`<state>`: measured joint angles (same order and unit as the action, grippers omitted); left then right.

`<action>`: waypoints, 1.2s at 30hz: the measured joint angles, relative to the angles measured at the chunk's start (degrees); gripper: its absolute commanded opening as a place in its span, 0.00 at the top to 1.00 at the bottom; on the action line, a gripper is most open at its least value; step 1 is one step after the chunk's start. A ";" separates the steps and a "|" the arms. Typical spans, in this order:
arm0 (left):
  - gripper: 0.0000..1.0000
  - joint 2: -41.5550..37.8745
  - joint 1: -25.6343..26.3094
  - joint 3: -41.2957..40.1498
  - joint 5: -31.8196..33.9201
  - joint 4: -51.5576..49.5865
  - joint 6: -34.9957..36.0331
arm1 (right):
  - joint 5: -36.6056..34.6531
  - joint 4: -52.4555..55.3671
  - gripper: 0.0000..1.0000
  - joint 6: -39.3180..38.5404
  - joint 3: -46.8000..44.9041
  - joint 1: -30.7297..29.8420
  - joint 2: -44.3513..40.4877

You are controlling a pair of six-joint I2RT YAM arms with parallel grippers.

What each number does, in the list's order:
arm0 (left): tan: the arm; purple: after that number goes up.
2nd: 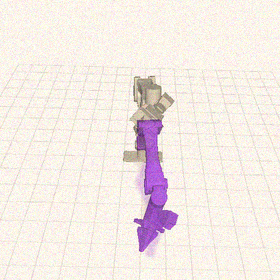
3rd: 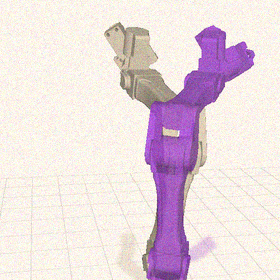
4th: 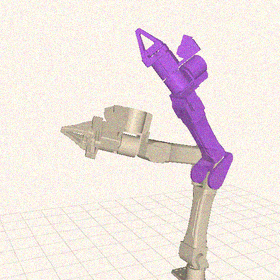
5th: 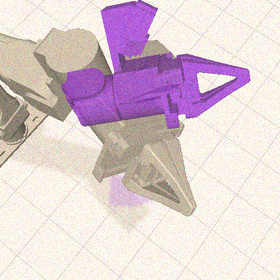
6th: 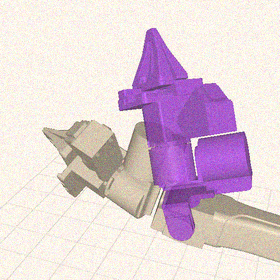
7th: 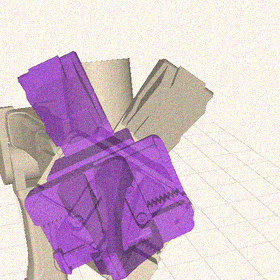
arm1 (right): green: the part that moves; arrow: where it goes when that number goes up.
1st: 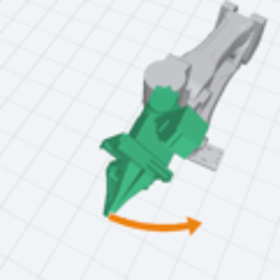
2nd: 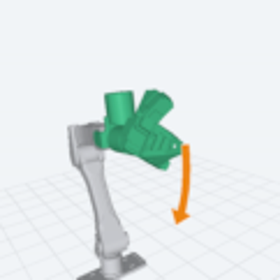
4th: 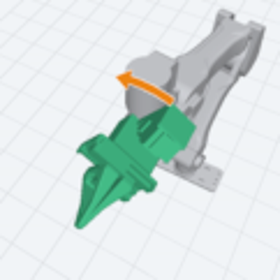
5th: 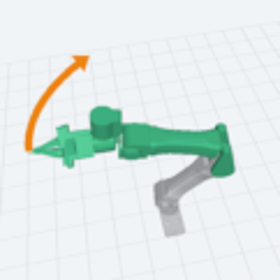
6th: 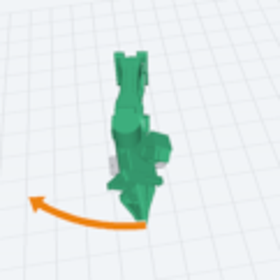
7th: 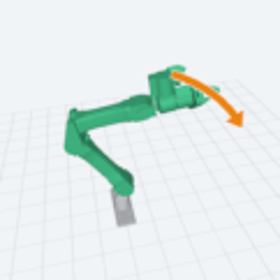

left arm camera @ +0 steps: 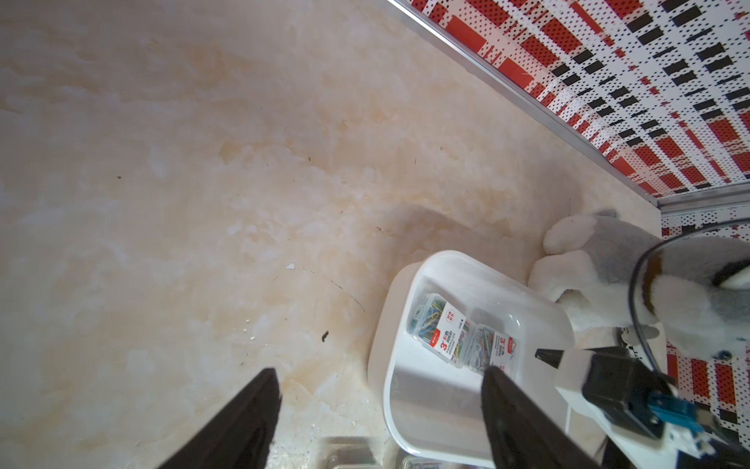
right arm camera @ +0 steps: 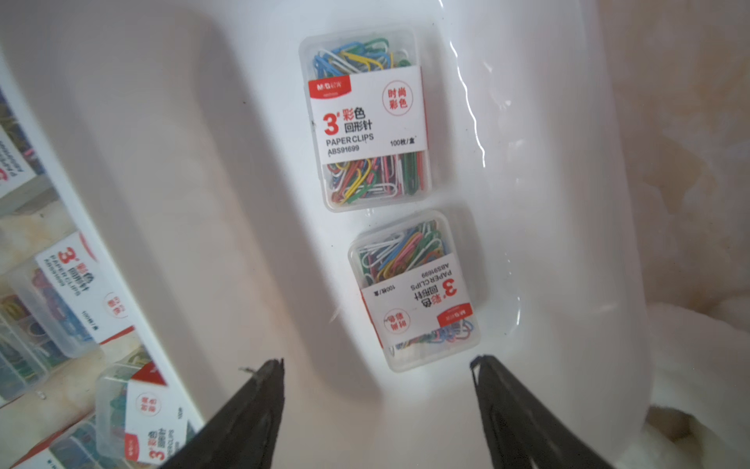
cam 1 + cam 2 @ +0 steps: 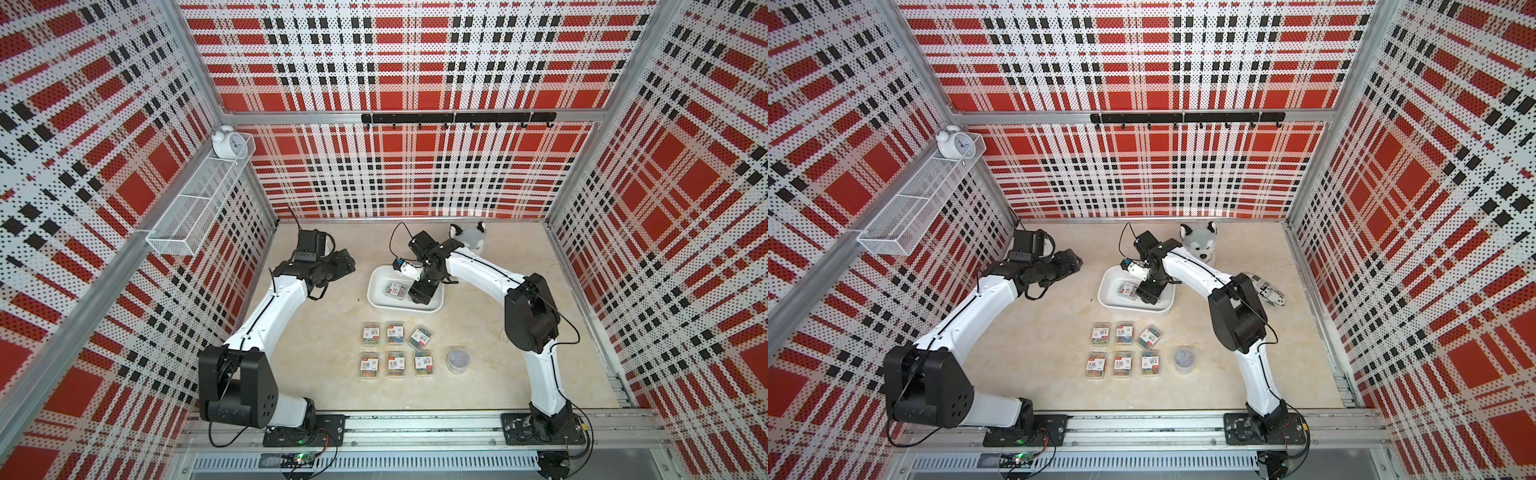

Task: Take the paper clips out of the storage box
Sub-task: Pick up the boxed paper clips from the storage box.

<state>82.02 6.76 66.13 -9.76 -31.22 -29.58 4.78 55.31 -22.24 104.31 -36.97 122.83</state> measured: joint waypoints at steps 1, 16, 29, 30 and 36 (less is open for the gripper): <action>0.20 0.00 0.00 -0.02 -0.13 0.00 0.00 | -0.55 -0.13 0.18 -0.09 0.00 0.00 0.44; 0.20 0.00 0.09 -1.51 -0.48 0.39 -0.42 | -5.92 -5.86 0.16 -0.44 0.00 -0.04 5.35; 0.19 0.00 0.39 -1.53 -0.48 0.39 -0.46 | -6.10 -9.77 0.33 0.57 -0.66 -0.26 6.51; 0.20 0.00 0.39 -1.57 -0.48 0.42 -0.46 | -6.10 -9.84 0.35 0.72 -0.79 -0.33 6.51; 0.19 -0.02 0.39 -2.32 -0.46 0.92 -0.57 | -6.10 -10.34 0.44 1.84 -0.98 -0.37 6.51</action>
<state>82.00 7.16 63.81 -10.22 -30.30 -30.15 -1.32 44.97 -20.40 103.33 -37.34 129.34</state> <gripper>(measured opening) 0.804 0.581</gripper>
